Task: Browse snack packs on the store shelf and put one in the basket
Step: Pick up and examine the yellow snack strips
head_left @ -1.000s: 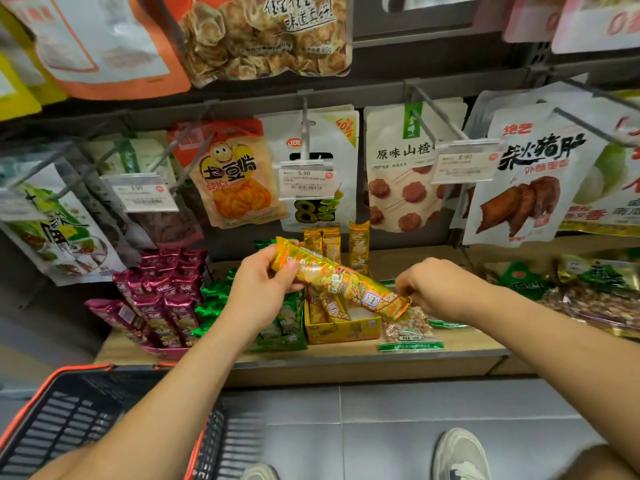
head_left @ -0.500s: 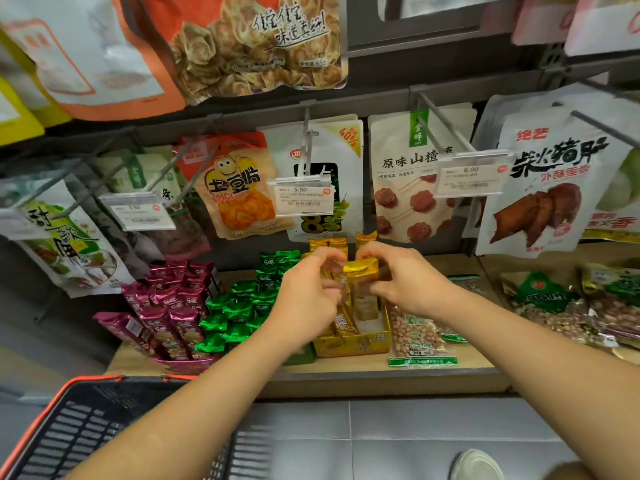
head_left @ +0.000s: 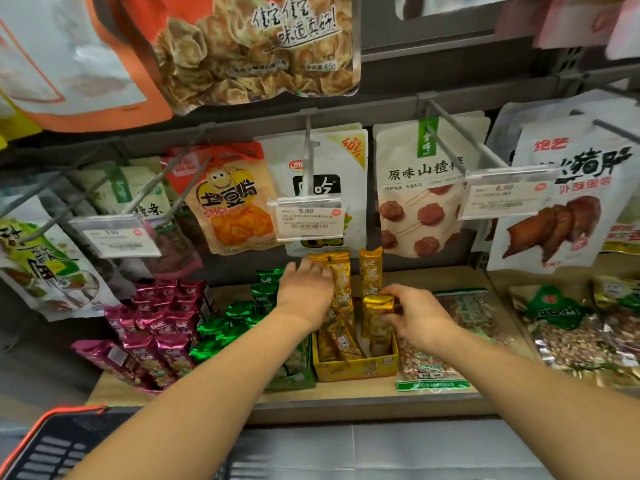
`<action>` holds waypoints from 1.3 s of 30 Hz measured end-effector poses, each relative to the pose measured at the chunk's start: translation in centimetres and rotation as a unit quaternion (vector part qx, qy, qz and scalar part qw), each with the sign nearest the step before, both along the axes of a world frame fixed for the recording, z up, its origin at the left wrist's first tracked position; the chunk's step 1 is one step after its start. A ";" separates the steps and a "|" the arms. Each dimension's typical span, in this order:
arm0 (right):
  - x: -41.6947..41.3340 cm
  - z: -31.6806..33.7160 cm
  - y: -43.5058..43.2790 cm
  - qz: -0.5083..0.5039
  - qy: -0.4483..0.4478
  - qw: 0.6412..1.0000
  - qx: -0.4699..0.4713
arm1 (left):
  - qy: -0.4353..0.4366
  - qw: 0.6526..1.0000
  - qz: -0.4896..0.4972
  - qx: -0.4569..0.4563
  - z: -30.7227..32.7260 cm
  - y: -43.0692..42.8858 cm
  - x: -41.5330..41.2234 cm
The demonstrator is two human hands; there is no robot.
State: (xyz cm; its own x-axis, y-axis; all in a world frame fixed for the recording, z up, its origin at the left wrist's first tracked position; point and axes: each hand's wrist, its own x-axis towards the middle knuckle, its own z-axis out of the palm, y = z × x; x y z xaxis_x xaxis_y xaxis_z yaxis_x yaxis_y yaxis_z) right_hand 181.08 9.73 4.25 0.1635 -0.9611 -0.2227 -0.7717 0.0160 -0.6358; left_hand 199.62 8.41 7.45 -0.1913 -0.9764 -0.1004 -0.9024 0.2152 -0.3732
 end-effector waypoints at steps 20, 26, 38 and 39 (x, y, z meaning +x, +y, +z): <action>0.7 -1.9 -2.7 -0.149 -0.119 0.979 -0.066 | 0.336 0.939 0.006 0.071 -1.1 0.7 1.0; -0.2 -2.3 -3.5 -0.132 -0.144 0.981 0.006 | 0.276 0.958 0.002 0.083 -0.9 0.7 0.3; -1.8 4.9 0.5 0.024 -0.040 0.998 0.047 | 0.181 0.935 -0.301 -0.056 7.4 7.9 -0.4; -1.6 6.1 1.3 0.102 -0.017 0.991 0.084 | 0.194 0.928 -0.312 -0.069 8.0 9.2 -0.3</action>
State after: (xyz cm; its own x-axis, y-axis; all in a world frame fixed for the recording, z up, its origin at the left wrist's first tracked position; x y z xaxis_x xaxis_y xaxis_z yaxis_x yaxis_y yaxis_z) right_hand 179.45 11.07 10.36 0.3611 -0.8565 -0.3688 -0.7485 -0.0304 -0.6624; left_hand 199.31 17.59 15.42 -0.7190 -0.6623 0.2108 -0.6906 0.7149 -0.1096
